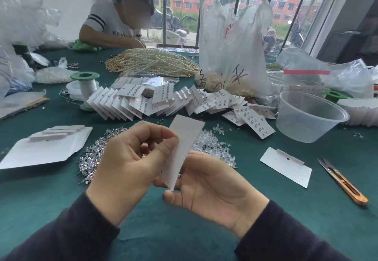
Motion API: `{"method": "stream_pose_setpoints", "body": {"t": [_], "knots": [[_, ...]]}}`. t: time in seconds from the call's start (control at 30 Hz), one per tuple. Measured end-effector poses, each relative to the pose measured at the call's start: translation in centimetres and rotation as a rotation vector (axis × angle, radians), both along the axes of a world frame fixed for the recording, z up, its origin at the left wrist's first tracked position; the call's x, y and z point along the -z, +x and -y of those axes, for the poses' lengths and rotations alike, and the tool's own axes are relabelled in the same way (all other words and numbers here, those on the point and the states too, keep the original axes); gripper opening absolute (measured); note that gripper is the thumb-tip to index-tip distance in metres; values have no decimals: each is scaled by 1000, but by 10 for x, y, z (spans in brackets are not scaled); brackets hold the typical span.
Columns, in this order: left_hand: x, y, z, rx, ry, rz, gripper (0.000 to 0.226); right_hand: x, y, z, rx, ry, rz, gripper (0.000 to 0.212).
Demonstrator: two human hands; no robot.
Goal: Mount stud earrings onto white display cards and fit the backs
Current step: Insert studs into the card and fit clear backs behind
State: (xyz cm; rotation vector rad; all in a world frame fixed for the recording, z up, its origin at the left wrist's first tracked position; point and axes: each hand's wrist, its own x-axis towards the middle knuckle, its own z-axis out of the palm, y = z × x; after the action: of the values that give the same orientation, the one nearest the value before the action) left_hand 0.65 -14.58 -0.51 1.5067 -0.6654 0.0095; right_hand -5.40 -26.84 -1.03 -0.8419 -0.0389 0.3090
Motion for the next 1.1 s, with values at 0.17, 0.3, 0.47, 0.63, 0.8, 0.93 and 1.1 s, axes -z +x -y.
{"method": "stream_pose_setpoints", "body": {"t": [0.17,0.3,0.47,0.63,0.8,0.93,1.1], "knots": [[-3,3,-1,-74,55,199,3,-1,0,1,23,2,-9,28],[-3,-1,-1,-146,131,337,9,0,1,0,49,36,-38,27],[-2,-6,-1,-103,228,340,42,-2,-1,0,163,71,-29,17],[0,-8,1,-12,208,173,39,5,0,-2,572,-610,38,15],[5,-5,5,19,55,-327,22,10,2,-1,812,-1384,321,16],[5,-5,8,133,-91,-701,24,13,3,0,887,-1655,490,4],[5,-1,4,179,-109,-895,20,10,3,5,862,-1762,595,3]]}}
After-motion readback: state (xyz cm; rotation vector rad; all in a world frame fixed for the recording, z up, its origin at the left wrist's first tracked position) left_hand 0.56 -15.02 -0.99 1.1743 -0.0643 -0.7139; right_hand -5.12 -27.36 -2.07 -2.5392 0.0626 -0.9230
